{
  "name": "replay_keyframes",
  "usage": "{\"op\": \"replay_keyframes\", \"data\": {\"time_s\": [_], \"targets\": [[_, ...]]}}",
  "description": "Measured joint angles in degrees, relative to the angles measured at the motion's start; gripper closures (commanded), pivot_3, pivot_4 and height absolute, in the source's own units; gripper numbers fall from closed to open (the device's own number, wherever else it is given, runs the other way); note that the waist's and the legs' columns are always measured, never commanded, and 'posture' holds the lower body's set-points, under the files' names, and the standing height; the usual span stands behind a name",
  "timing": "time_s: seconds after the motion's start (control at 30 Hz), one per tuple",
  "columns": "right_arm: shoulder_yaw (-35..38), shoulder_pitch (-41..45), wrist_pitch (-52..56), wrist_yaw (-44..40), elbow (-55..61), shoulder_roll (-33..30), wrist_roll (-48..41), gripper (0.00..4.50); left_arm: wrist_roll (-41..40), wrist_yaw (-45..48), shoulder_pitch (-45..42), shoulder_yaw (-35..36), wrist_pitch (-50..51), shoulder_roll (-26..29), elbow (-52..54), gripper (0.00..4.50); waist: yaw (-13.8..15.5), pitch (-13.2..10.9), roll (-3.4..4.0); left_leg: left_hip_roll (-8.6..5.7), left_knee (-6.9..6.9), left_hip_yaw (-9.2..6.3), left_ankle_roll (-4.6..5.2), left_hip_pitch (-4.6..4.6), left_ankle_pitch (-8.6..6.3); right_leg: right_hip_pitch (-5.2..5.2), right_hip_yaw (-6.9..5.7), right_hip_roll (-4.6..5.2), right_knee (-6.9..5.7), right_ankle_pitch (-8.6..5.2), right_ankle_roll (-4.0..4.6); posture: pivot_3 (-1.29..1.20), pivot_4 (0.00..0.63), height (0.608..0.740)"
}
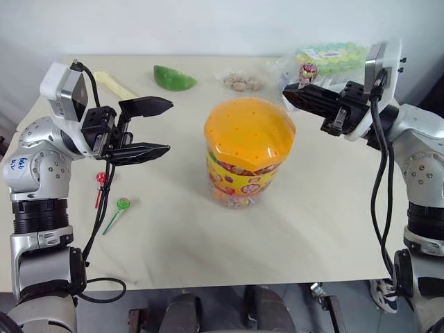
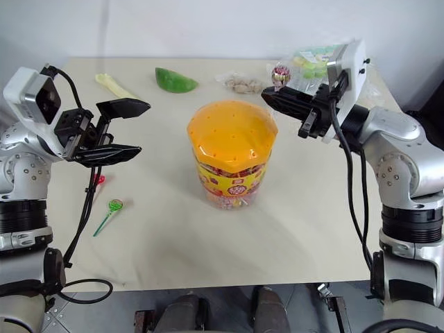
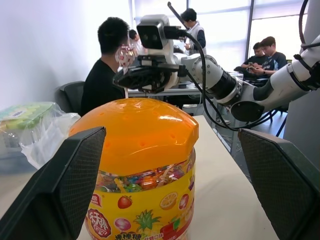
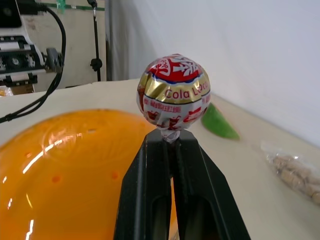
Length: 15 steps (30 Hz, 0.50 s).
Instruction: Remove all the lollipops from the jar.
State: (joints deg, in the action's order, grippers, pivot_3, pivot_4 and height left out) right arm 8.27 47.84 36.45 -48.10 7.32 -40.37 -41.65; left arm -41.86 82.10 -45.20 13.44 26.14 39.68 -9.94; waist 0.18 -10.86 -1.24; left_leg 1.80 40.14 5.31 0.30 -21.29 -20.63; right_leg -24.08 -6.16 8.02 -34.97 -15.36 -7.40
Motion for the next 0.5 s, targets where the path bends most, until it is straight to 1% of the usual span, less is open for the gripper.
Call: {"op": "replay_keyframes", "data": {"time_s": [0.27,0.43,0.47,0.5], "targets": [[4.79,7.53,2.49,3.53,-2.28,-2.98,-0.45,4.44,0.97,3.15,-1.43,-1.04,-0.42,1.74,-3.86,0.00,-0.32,0.00,0.00,0.00,-0.06,0.03,0.00,-0.06,0.00,-0.11,0.01,0.00,0.01,0.00,0.00,0.00,0.150,0.740],[5.81,6.63,10.31,5.76,-4.69,-13.39,1.43,4.44,1.40,3.79,-1.69,-1.08,-0.10,3.29,-4.62,0.00,-0.17,0.00,0.00,-0.02,-0.06,0.05,0.01,-0.26,0.00,-0.31,0.03,0.02,0.01,0.00,0.00,0.00,0.150,0.740],[5.47,3.92,13.24,4.87,-4.41,-17.56,1.54,4.44,1.40,3.80,-1.74,-1.14,0.34,3.43,-4.53,0.00,0.02,0.00,0.00,-0.02,-0.12,0.04,0.01,-0.29,0.00,-0.33,0.01,0.02,0.03,0.00,0.01,0.00,0.150,0.740],[5.43,1.38,15.54,4.34,-4.82,-20.01,2.11,4.44,1.41,3.80,-1.54,-1.01,0.65,4.11,-4.71,0.00,0.01,0.00,-0.01,0.00,-0.10,0.03,0.01,-0.28,0.00,-0.33,0.00,0.00,0.02,-0.01,0.02,0.00,0.150,0.740]]}}
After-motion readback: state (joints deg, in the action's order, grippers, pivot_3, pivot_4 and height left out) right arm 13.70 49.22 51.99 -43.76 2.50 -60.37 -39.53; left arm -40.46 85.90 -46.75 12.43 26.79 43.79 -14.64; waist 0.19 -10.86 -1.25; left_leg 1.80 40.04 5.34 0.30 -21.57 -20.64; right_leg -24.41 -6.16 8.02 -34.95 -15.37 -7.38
